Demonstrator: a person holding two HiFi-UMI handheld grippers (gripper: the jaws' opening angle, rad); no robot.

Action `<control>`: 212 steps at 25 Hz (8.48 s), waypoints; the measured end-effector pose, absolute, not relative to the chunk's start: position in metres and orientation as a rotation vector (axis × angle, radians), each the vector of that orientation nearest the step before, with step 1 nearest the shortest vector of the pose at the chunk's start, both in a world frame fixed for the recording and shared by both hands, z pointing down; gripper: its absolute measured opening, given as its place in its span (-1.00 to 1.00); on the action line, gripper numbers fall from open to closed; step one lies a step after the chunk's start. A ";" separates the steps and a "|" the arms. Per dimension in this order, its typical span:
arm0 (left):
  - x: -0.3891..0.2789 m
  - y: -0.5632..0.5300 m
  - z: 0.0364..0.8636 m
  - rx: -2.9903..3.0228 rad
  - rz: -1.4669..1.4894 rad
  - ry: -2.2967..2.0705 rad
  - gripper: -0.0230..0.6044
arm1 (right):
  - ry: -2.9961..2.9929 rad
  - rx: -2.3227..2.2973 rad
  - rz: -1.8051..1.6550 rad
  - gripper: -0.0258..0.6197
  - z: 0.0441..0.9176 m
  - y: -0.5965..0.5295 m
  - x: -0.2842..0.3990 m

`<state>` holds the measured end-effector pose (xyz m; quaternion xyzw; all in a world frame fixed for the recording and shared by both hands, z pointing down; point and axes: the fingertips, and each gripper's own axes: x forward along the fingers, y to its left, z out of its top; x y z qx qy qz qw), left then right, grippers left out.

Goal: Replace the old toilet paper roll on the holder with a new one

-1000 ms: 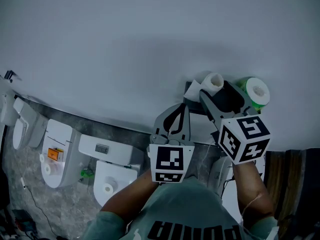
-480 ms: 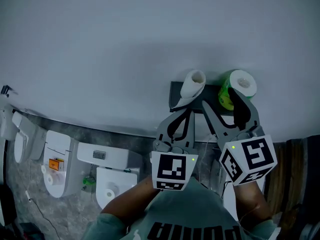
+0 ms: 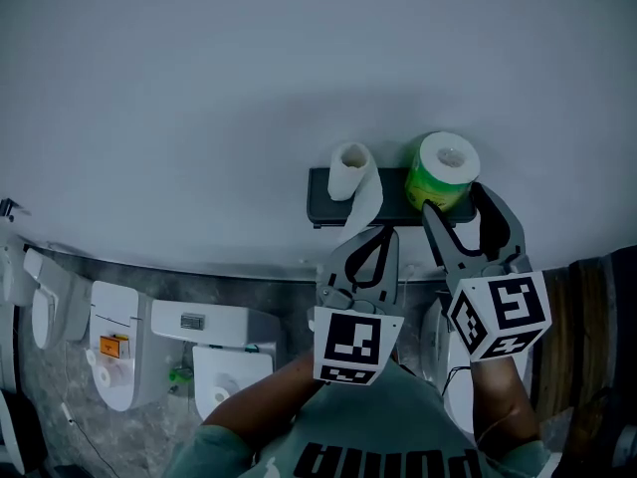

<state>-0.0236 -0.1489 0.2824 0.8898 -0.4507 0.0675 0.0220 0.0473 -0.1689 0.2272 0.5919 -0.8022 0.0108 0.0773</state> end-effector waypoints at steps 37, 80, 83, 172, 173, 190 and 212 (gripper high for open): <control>-0.018 -0.192 0.281 2.676 0.243 -1.580 -0.90 | -2.390 1.729 0.158 0.38 0.272 -0.237 0.059; 0.021 -0.153 0.278 2.751 0.219 -1.453 -0.90 | -2.535 1.916 0.199 0.43 0.228 -0.192 0.108; 0.034 -0.146 0.283 2.764 0.231 -1.420 -0.90 | -2.524 1.955 0.233 0.43 0.232 -0.186 0.125; -0.016 -0.165 0.401 2.415 0.438 -1.634 -0.90 | -2.423 1.939 2.670 0.42 0.435 -0.211 0.129; -0.019 -0.165 0.402 2.410 0.438 -1.640 -0.90 | -2.420 1.938 2.680 0.42 0.437 -0.210 0.123; -0.047 -0.171 0.410 2.389 0.442 -1.652 -0.90 | -2.442 2.078 2.688 0.42 0.432 -0.219 0.097; -0.041 -0.174 0.411 2.435 0.449 -1.564 -0.90 | -2.485 2.179 2.563 0.42 0.427 -0.220 0.092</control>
